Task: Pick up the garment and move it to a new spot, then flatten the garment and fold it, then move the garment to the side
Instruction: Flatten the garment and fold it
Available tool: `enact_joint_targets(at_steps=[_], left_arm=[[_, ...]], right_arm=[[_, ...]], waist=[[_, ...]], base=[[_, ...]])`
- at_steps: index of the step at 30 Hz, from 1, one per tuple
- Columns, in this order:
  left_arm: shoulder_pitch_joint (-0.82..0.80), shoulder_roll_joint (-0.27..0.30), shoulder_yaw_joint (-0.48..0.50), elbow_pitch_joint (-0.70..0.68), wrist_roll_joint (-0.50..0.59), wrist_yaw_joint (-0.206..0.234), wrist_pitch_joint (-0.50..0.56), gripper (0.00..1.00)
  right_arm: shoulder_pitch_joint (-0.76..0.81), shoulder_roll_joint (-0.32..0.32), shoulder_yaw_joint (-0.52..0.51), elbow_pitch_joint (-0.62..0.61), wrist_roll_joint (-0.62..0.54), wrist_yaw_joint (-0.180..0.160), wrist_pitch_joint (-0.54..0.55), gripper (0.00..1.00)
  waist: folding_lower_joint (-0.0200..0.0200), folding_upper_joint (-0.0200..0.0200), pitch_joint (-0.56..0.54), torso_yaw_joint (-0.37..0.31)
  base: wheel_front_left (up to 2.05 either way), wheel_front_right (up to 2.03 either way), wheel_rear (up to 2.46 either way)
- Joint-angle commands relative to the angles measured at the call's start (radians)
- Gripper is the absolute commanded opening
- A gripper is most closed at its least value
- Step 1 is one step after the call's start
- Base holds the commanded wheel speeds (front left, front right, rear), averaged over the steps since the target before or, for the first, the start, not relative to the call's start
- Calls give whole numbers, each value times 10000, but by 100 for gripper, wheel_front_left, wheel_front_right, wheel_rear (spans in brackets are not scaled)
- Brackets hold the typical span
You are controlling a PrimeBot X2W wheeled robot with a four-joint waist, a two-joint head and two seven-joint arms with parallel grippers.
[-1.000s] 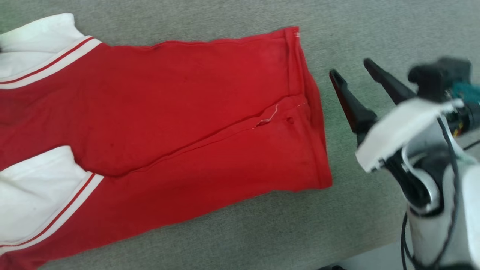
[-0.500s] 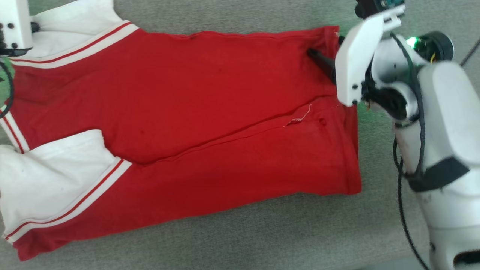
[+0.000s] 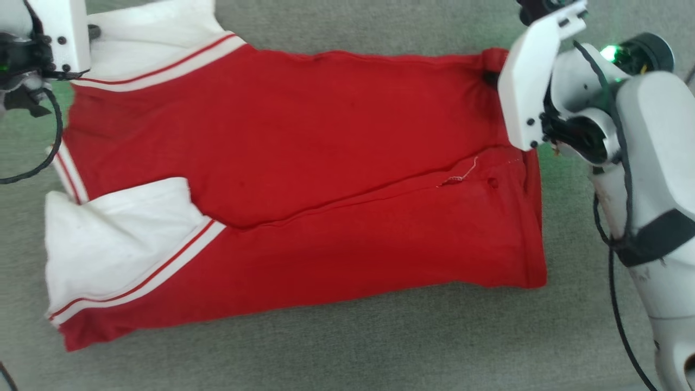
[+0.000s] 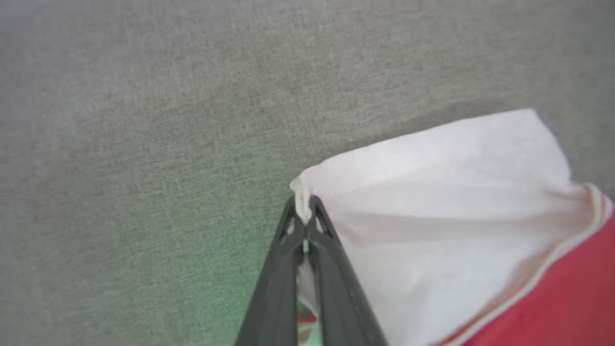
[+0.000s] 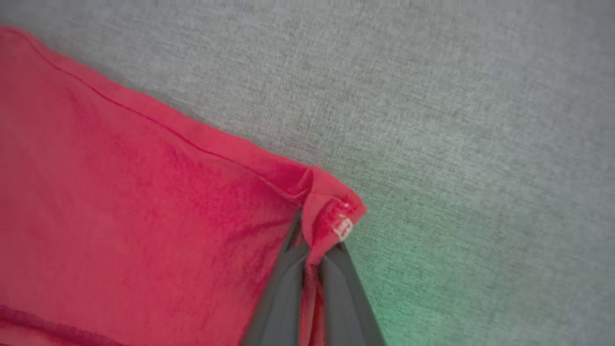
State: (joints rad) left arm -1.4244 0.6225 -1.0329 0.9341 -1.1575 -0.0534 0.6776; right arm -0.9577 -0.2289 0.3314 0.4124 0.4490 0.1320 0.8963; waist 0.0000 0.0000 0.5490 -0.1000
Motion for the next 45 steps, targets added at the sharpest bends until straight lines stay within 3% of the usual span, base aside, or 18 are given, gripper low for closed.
enact_joint_targets(at_steps=[1,13,18,21,26,31,32,35,39,45], left_arm=[[36,-90,86,16,12,-124,-223,0],[300,-119,141,-612,-302,-600,-555,0],[680,111,137,-1434,-554,-651,-348,0],[994,397,67,-2160,-616,-463,-162,0],[1646,1118,-64,-3965,-680,341,335,0],[2498,2136,-67,-6354,-942,1511,737,0],[2907,2557,-81,-7326,-1160,1996,898,0],[3486,3195,-148,-8735,-1266,2726,1051,0],[4310,3783,-323,-10209,-1469,3582,1073,0],[5409,3866,-670,-10640,-1805,3992,752,0]], right_arm=[[335,-204,-26,-47,11,-26,-217,0],[1423,-1194,-164,-1155,122,-26,-1221,0],[2001,-1649,-191,-1943,321,-26,-1365,0],[2402,-1930,-209,-2467,452,-24,-1313,0],[3100,-2434,-269,-3332,741,-24,-1107,0],[3829,-2788,-496,-4088,952,-24,-809,0],[4138,-2934,-516,-4416,1036,-24,-643,0],[4603,-3119,-633,-4828,1161,-24,-414,0],[5296,-3214,-832,-5137,1358,-24,-149,0],[6119,-2859,-1033,-4905,1321,-23,-156,0]], waist=[[0,0,-283,223],[0,0,-1304,837],[0,0,-1690,1064],[0,0,-1898,1205],[0,0,-2179,1404],[0,0,-2348,1538],[0,0,-2402,1566],[0,0,-2472,1598],[0,0,-2564,1599],[0,0,-2634,1611]], base=[[0,0,0],[0,0,0],[0,0,0],[0,0,0],[0,0,0],[0,0,0],[0,0,0],[0,0,0],[0,0,0],[0,0,0]])
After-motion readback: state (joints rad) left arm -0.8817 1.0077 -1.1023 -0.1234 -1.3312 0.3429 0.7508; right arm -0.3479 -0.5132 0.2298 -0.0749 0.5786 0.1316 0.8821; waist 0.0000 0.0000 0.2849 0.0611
